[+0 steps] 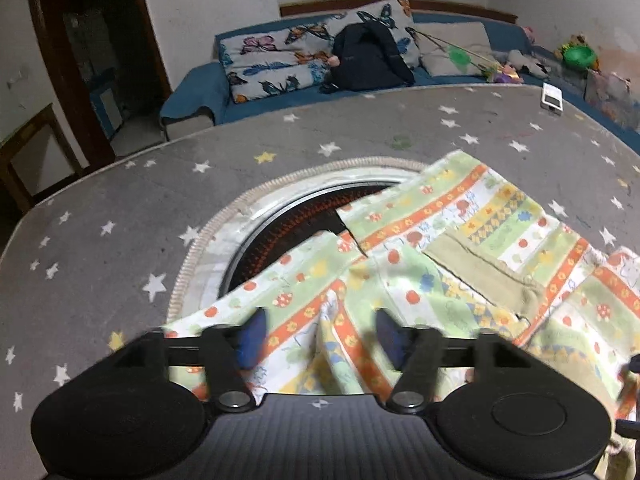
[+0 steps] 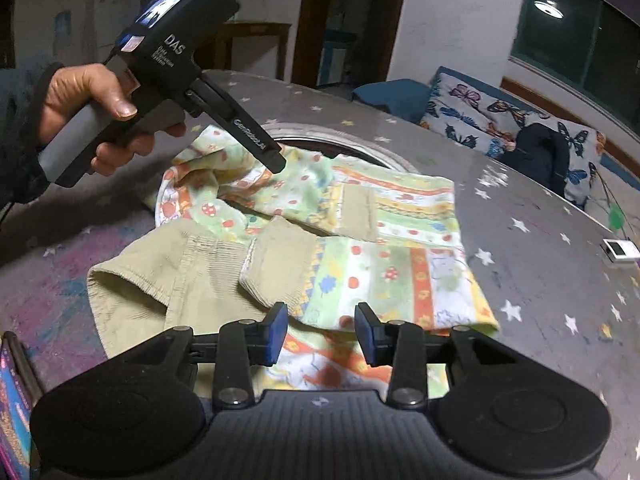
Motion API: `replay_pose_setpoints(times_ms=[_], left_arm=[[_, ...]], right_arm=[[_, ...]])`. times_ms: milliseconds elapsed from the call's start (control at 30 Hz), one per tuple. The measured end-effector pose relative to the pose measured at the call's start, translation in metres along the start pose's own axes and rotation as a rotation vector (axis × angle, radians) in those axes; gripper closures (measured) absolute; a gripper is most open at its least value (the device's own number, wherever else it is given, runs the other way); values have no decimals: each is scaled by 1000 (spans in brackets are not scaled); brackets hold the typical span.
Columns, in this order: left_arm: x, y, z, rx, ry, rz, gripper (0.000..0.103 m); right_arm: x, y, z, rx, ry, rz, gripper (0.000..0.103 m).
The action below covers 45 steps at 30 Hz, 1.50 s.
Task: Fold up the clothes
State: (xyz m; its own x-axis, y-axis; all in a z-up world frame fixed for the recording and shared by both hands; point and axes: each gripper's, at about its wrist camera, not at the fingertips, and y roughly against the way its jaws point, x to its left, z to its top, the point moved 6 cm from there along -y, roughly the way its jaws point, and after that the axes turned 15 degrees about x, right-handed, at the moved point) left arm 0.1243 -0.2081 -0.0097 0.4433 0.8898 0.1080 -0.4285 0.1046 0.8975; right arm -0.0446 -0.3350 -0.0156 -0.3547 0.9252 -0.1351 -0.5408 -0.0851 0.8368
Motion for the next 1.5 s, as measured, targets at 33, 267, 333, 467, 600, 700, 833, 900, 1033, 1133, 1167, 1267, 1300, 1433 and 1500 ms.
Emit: replay_pose_setpoints(times_ms=[33, 267, 333, 467, 600, 700, 833, 900, 1033, 1133, 1167, 1267, 1300, 1433, 1500], left_arm=[[0, -2, -1, 8, 2, -9, 67], [5, -7, -14, 22, 30, -25, 96], [7, -2, -17, 15, 39, -20, 99], [17, 11, -25, -14, 61, -14, 99], [28, 24, -36, -36, 89, -1, 100], [39, 36, -47, -57, 118, -6, 100], [56, 56, -66, -96, 162, 1, 100], [67, 65, -77, -113, 194, 8, 100], [89, 85, -101, -146, 257, 23, 100], [100, 96, -120, -161, 289, 23, 100], [101, 97, -126, -157, 298, 21, 100], [108, 95, -140, -135, 342, 5, 99], [111, 94, -145, -123, 363, -2, 99], [117, 86, -157, -81, 397, 6, 96], [117, 87, -161, -79, 395, 13, 95]], right_arm=[[2, -2, 1, 2, 8, -3, 67], [3, -8, 4, 4, -4, -19, 81], [0, -7, 4, 4, -16, -25, 89], [-6, -3, 7, -15, -51, -42, 95], [-15, 5, 10, -43, -92, -61, 97], [-23, 10, 12, -64, -112, -83, 99], [-39, 19, 11, -93, -156, -126, 100], [-55, 24, 9, -102, -202, -156, 100], [-90, 31, -2, -101, -296, -211, 100], [-101, 34, -10, -88, -316, -205, 100], [-100, 35, -12, -85, -308, -196, 99], [-76, 35, -11, -84, -235, -126, 94], [-63, 35, -9, -87, -199, -98, 92], [-18, 22, 5, -85, -70, 1, 66], [6, 10, 11, -72, 7, 29, 66]])
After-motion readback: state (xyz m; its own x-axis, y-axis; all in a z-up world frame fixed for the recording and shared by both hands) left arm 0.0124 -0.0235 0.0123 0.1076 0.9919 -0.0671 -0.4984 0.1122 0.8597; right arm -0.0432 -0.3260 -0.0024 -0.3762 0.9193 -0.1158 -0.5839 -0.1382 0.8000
